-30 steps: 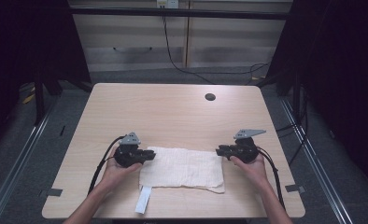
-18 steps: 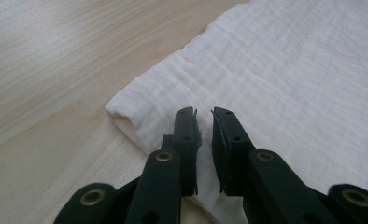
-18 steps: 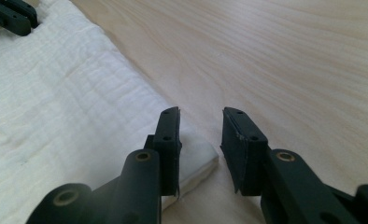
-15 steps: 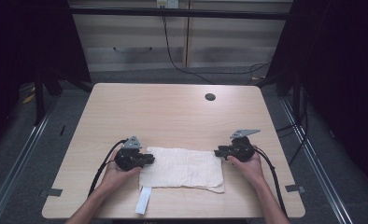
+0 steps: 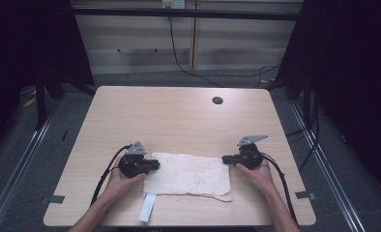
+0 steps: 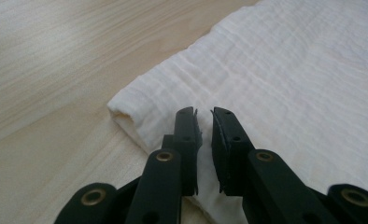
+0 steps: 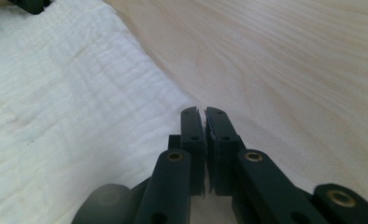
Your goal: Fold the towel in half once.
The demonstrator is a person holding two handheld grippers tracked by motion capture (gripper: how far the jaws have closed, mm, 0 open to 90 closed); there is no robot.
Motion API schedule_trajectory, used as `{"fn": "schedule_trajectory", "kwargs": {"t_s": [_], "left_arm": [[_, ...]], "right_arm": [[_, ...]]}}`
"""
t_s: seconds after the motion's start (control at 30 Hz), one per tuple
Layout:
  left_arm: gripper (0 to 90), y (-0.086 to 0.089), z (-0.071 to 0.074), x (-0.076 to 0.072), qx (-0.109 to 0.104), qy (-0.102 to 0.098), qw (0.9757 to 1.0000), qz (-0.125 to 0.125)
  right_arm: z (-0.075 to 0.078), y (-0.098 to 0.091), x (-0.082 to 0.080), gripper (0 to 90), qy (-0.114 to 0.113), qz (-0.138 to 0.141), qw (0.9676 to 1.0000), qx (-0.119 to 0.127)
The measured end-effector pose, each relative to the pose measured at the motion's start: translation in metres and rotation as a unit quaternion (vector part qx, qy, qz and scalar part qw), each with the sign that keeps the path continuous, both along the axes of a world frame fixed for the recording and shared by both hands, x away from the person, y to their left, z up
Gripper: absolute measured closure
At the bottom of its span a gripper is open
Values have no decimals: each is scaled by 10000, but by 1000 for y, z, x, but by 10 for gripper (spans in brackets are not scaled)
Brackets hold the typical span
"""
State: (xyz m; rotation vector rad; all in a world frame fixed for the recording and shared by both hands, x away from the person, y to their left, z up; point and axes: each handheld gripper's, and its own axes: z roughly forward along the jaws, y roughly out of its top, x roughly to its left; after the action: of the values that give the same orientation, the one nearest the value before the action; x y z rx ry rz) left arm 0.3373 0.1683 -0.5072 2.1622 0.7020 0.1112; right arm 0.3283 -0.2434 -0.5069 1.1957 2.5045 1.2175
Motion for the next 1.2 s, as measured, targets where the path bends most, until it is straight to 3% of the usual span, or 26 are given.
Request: {"fn": "schedule_trajectory", "kwargs": {"t_s": [0.27,0.4,0.53,0.6,0.63,0.67,0.73,0.8,0.83,0.9,1.0,1.1,1.2], "left_arm": [[800,4,3,-11,131,30,9999,-37],[743,6,6,-14,-2,57,10000,-46],[685,18,15,-1,-330,61,9992,225],[652,23,20,9,-276,18,9986,442],[636,26,22,13,-409,-2,9977,539],[635,28,24,17,-467,72,9974,549],[628,28,24,24,-371,65,9979,528],[628,27,18,32,-312,252,9980,488],[630,26,15,36,-223,267,9981,503],[631,25,9,41,-249,356,9978,497],[630,24,3,44,-215,457,9978,437],[609,22,5,43,-346,435,9975,446],[594,18,4,43,-301,432,9980,354]], "right_arm": [[3,-5,1,882,-135,-237,9996,52],[2,-2,0,882,-150,-210,9997,55],[3,-3,0,882,-183,-197,9996,96],[3,-3,0,882,-179,-203,9996,120],[3,-3,0,882,-167,-211,9996,131],[3,-3,1,882,-165,-216,9995,146],[2,-2,1,881,-133,-232,9996,128],[1,-1,1,881,-120,-223,9996,105],[0,-1,2,881,-118,-211,9997,103],[0,-1,2,880,-115,-210,9997,101],[1,-1,2,880,-125,-220,9996,103],[0,-1,2,880,-118,-215,9997,84],[-1,0,2,880,-117,-201,9997,68]]}}
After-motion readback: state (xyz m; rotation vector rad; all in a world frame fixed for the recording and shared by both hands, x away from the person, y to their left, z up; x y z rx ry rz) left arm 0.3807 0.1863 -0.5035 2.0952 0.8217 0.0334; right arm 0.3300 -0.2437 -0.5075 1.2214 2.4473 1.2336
